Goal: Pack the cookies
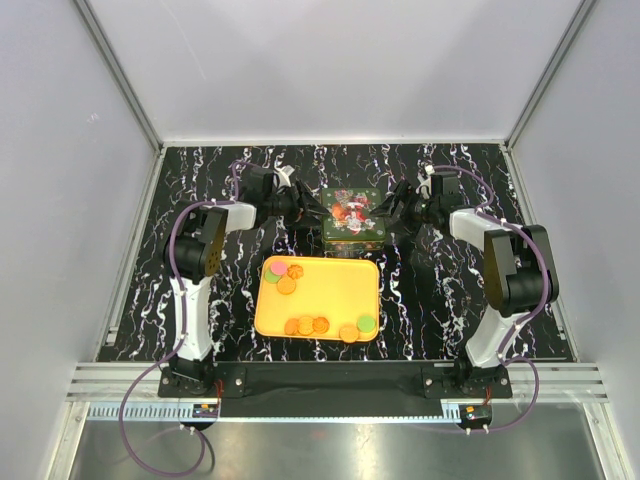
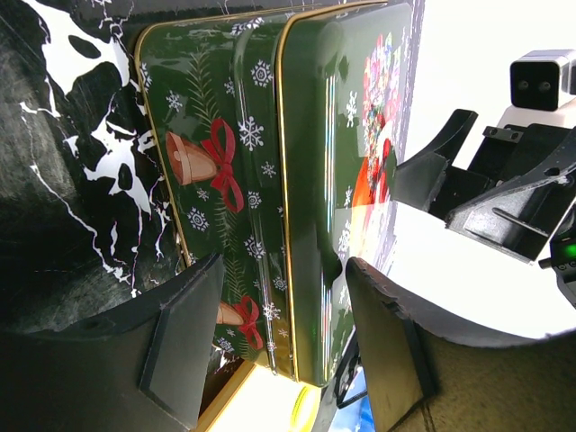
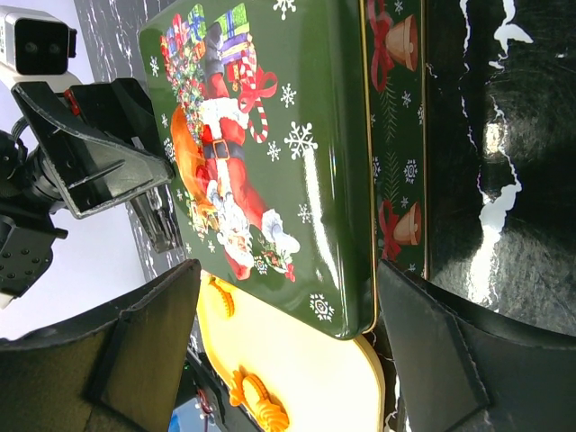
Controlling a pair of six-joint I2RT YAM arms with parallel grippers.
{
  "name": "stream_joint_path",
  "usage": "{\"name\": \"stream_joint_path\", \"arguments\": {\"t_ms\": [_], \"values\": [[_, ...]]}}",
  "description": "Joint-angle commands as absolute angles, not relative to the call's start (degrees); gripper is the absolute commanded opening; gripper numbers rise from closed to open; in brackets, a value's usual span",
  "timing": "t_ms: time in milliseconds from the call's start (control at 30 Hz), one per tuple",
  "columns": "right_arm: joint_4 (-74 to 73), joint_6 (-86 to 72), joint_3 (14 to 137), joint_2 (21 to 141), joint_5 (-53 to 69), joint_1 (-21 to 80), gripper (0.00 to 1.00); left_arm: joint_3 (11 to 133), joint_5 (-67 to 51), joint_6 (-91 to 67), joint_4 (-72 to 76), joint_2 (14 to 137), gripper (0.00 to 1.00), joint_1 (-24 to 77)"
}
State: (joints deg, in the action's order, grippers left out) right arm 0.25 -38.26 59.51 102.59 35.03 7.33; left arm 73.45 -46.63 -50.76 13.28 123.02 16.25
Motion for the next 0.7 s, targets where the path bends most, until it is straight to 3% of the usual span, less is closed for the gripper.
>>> {"name": "stream_joint_path", "arguments": {"t_ms": [0,667], "values": [[0.4,-36.7,60.8,99.8,34.8,7.2,0.86,74.3,-45.7,-49.6,14.3,119.7,0.62,17.0],[-6.3,-33.8,64.5,101.0,30.0,10.6,0.87,71.7,-42.5,-48.8,13.2,119.2,0.51,17.8]]}}
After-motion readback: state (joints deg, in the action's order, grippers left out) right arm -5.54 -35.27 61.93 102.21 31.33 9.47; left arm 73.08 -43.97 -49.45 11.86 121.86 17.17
